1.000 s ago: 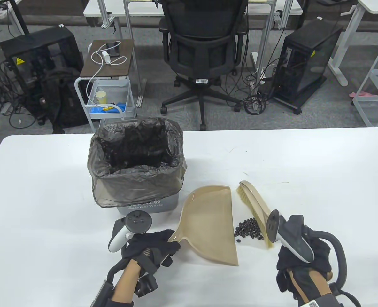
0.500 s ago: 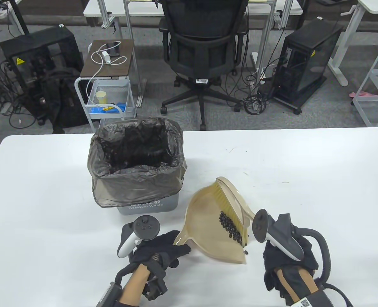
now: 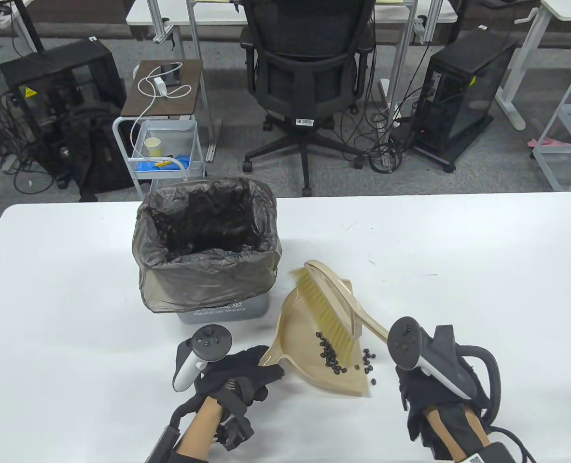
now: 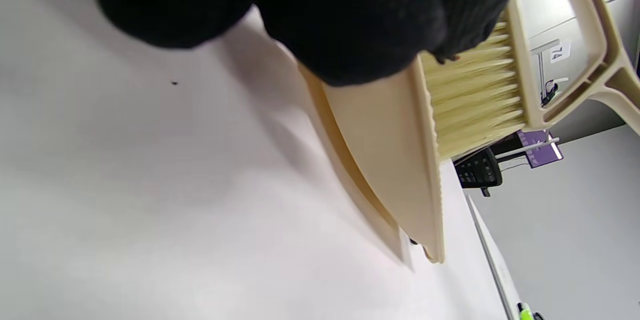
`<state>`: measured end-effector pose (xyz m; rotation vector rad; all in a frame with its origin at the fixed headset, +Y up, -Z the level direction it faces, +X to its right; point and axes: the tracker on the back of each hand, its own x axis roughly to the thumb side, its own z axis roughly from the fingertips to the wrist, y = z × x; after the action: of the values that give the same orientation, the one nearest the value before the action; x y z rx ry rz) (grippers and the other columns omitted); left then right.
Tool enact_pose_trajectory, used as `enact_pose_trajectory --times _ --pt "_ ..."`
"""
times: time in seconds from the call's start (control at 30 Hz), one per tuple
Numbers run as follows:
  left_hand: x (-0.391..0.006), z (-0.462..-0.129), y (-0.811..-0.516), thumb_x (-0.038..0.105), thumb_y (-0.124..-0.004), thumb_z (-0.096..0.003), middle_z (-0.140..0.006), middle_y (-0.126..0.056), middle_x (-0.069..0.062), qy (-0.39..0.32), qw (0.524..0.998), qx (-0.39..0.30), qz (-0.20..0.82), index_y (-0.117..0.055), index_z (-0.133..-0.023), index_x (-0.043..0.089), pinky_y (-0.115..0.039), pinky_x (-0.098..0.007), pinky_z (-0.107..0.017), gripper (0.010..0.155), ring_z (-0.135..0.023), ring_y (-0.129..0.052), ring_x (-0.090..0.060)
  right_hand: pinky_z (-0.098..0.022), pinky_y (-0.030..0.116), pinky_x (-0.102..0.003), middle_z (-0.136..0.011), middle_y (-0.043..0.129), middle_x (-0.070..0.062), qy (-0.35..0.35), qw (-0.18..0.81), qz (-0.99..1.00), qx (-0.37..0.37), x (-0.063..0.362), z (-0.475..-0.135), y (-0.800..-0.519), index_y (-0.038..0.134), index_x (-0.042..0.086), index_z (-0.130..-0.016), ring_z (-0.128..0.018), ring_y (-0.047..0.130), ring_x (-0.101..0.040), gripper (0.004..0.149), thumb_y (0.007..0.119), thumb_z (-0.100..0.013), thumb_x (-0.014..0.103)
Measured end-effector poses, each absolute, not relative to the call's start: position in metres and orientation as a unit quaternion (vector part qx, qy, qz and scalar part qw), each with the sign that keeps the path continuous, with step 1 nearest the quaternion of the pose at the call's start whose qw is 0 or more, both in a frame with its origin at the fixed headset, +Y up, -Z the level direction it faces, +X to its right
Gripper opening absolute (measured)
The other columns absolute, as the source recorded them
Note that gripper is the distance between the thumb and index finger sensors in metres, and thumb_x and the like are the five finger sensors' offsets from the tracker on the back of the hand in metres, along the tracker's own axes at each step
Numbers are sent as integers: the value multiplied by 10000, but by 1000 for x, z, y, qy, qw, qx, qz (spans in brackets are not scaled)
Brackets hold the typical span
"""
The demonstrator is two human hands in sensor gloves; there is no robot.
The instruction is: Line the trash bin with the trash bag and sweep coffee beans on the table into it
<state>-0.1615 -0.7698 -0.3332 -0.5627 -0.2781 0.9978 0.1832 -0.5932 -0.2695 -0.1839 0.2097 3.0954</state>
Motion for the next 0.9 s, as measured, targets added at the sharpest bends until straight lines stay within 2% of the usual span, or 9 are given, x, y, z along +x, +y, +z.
enact_pose_trajectory --times 0.13,0.3,0.47,0.6,0.77,0.9 --pt "-165 -335 -773 453 -828 -565 -805 -876 -149 -129 819 -269 490 -558 -1071 4 -909 -334 -296 729 -381 -1028 -26 -326 839 -440 -678 925 -34 16 77 993 -88 211 -272 -586 633 128 -948 -307 1001 -172 626 821 -392 342" --pt "-168 -336 -773 451 -829 -566 -805 -877 -149 -129 813 -266 502 -558 -1072 5 -908 -335 -297 727 -379 -1027 -26 -331 830 -451 -684 920 -48 -42 155 979 -122 238 -282 -596 630 119 -950 -316 997 -188 628 826 -392 330" --pt "-172 -336 -771 449 -829 -567 -804 -877 -149 -129 809 -259 513 -558 -1072 4 -908 -333 -296 725 -377 -1026 -24 -348 819 -455 -703 903 -58 -75 241 955 -153 261 -300 -628 609 113 -959 -338 989 -195 634 820 -399 322" --pt "-174 -336 -768 456 -825 -567 -795 -881 -149 -133 804 -248 524 -561 -1068 -1 -910 -328 -289 728 -368 -1027 -21 -348 816 -454 -708 895 -63 -79 318 928 -180 275 -317 -674 596 107 -962 -341 984 -194 639 816 -401 320" --pt "-173 -334 -762 455 -828 -566 -791 -883 -152 -141 799 -236 535 -564 -1066 -3 -909 -328 -285 727 -360 -1026 -23 -349 817 -449 -712 893 -60 -90 354 912 -188 282 -325 -719 590 108 -963 -346 984 -189 641 813 -402 323" --pt "-169 -331 -751 456 -824 -572 -794 -880 -153 -150 803 -220 533 -561 -1068 -4 -909 -326 -285 726 -361 -1025 -21 -355 809 -455 -716 887 -69 -81 363 909 -191 291 -325 -733 585 101 -965 -351 979 -197 645 814 -402 316"
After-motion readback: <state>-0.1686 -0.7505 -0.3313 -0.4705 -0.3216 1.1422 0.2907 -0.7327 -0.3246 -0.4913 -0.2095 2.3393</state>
